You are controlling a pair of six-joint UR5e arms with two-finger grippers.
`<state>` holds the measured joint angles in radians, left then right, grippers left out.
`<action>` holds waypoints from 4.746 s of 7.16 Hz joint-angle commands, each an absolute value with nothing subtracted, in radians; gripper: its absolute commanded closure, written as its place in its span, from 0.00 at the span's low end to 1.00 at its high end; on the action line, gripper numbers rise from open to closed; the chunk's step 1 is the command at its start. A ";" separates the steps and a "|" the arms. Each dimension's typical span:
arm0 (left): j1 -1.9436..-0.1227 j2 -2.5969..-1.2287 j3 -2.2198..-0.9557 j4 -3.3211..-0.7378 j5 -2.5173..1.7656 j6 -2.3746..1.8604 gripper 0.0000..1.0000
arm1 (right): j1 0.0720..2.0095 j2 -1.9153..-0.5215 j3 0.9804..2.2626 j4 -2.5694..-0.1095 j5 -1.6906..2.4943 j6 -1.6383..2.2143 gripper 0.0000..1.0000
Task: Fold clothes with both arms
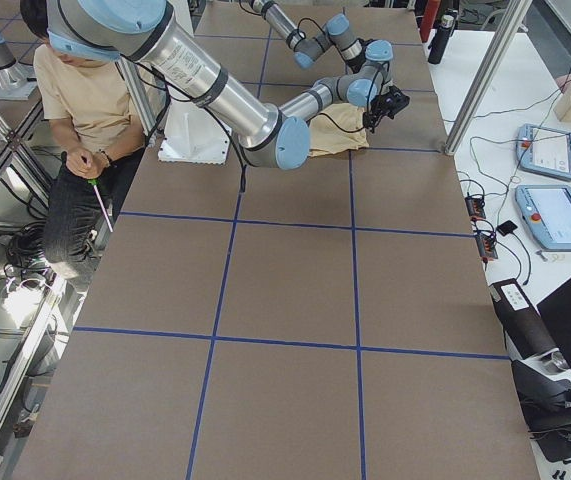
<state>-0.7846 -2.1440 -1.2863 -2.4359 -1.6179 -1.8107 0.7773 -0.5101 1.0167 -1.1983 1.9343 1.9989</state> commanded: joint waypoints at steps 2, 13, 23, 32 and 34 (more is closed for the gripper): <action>-0.863 -2.120 -1.311 -2.433 -1.822 -1.540 0.00 | 0.863 -0.685 1.223 -1.260 2.018 1.823 0.00; -1.561 -1.534 -1.606 -2.175 -2.358 -0.122 0.00 | 1.432 -1.633 1.781 -1.457 2.359 0.374 0.00; -1.586 -1.298 -1.851 -2.016 -2.349 -0.130 0.00 | 1.485 -1.790 1.853 -1.466 2.384 0.203 0.00; -1.575 -1.336 -1.848 -2.022 -2.347 -0.129 0.00 | 1.480 -1.781 1.836 -1.465 2.388 0.206 0.00; -1.575 -1.344 -1.850 -2.019 -2.347 -0.129 0.00 | 1.480 -1.789 1.830 -1.459 2.390 0.204 0.00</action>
